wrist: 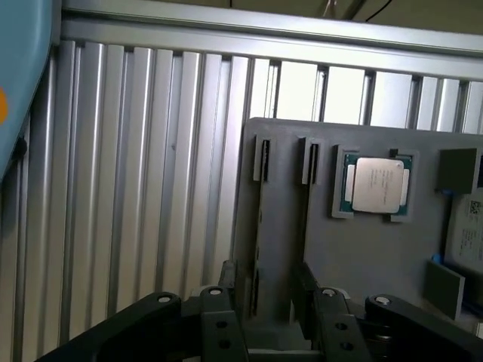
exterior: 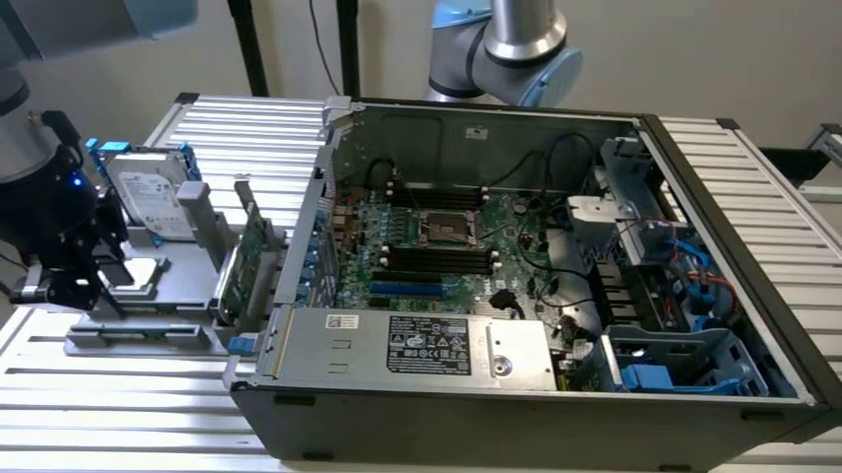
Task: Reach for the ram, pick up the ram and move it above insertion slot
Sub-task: 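Pick up the ram and move it above insertion slot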
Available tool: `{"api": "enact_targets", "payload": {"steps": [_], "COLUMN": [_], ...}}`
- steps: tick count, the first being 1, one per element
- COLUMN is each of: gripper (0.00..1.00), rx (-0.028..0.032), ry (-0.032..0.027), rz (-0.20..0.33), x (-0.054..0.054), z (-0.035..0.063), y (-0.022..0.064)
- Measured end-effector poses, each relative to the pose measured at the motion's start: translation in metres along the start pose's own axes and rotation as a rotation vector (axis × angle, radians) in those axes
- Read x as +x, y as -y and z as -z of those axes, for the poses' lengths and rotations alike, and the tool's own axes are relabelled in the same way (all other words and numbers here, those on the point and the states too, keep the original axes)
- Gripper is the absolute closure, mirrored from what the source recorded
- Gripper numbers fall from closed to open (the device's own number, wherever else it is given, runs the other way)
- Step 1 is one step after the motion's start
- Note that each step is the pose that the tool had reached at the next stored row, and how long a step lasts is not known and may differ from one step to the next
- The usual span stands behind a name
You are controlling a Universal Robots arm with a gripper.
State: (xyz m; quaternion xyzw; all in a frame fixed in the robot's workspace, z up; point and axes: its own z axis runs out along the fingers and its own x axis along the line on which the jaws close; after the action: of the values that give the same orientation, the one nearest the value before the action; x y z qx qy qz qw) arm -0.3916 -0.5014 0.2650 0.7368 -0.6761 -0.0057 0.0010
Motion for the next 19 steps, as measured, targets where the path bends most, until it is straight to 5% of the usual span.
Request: {"api": "enact_targets", "payload": {"steps": [19], "gripper": [0.58], "rx": [0.0002], "ry": [0.0024], "rz": [-0.01], "x": [0.002], "z": [-0.0346], "y": [0.0009]}}
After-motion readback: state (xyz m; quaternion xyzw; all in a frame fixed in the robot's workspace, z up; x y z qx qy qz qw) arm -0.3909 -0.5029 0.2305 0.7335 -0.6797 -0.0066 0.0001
